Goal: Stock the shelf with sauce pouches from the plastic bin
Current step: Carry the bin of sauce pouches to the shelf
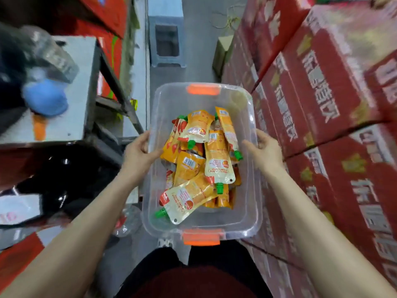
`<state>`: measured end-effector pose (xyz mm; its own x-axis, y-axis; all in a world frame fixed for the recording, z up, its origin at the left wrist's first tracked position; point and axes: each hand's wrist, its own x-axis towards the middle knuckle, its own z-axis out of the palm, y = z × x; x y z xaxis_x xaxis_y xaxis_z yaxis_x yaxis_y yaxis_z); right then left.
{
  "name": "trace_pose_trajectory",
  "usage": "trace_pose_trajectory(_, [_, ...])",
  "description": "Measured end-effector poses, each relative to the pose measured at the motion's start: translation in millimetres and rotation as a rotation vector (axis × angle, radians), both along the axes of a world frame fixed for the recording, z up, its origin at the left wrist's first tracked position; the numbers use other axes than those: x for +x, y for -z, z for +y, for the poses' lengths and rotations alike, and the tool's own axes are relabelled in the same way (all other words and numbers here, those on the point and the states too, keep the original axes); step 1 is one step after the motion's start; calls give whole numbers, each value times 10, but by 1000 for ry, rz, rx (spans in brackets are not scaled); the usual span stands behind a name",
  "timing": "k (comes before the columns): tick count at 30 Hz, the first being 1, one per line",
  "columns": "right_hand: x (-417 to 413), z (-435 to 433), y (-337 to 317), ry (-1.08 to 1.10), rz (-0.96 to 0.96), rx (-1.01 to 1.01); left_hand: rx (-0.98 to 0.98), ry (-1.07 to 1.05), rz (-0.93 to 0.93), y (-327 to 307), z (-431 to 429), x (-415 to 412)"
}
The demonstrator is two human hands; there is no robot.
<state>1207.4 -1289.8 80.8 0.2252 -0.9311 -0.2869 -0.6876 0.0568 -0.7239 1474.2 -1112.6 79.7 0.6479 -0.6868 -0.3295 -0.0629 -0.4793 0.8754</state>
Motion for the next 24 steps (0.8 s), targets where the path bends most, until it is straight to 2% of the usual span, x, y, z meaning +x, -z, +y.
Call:
trace_pose_trajectory(4, [648, -1181, 1, -101, -21, 14, -43, -68, 25, -19, -1026, 427])
trace_pose_trajectory(7, [1161, -1998, 6, -150, -20, 23, 1, -155, 47, -44, -1652, 783])
trace_pose_trajectory(13, [2340, -3518, -95, -216, -14, -5, -20, -238, 66, -60, -3022, 1765])
trace_pose_trajectory(19, [3508, -4779, -149, -189, -9, -18, -30, -242, 92, -126, -4489, 2894])
trace_pose_trajectory(24, [4370, -5937, 26, -128, 4, 7, 31, -144, -1, -94, -5702, 3937])
